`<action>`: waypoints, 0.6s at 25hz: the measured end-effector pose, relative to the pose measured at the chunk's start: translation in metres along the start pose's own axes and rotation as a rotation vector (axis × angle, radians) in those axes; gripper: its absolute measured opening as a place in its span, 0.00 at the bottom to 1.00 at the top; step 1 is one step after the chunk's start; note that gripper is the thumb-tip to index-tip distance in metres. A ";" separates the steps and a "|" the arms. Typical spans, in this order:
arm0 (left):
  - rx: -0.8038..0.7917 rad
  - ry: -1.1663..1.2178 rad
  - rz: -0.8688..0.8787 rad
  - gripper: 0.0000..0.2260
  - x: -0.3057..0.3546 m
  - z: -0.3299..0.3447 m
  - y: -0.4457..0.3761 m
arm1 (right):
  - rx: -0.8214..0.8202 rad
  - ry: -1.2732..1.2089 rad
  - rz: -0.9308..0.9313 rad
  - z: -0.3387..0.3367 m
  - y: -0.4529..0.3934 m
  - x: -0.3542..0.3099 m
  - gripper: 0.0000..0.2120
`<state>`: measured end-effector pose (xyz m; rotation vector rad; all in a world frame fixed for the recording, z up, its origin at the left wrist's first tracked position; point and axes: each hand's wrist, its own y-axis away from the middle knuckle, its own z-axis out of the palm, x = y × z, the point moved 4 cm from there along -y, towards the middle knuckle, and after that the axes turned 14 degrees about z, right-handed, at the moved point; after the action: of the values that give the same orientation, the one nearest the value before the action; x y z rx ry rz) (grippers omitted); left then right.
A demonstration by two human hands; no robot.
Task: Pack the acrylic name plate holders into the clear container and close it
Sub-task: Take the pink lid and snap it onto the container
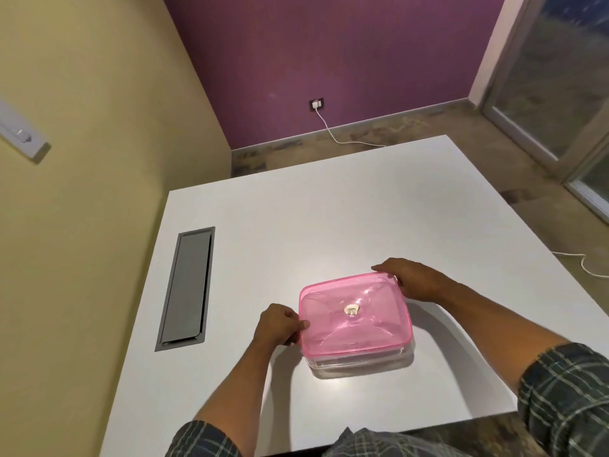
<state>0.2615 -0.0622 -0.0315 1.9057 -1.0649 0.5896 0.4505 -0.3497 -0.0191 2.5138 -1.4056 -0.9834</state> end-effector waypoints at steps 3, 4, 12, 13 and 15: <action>-0.034 -0.084 0.006 0.12 0.003 0.001 0.000 | 0.002 0.128 -0.002 0.006 -0.001 0.004 0.22; -0.051 -0.111 0.006 0.12 0.004 0.002 0.000 | 0.007 0.144 -0.003 0.007 -0.002 0.004 0.22; -0.153 -0.263 0.017 0.15 0.005 0.013 0.010 | 0.000 0.117 0.146 0.016 -0.005 0.013 0.18; -0.186 -0.249 0.006 0.17 0.003 0.016 0.012 | -0.013 0.043 0.192 0.018 -0.005 0.017 0.16; -0.224 -0.242 0.005 0.18 0.000 0.020 0.014 | -0.038 -0.122 0.259 0.019 -0.006 0.020 0.15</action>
<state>0.2496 -0.0832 -0.0353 1.8065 -1.2342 0.2334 0.4514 -0.3581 -0.0467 2.2050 -1.6773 -1.1134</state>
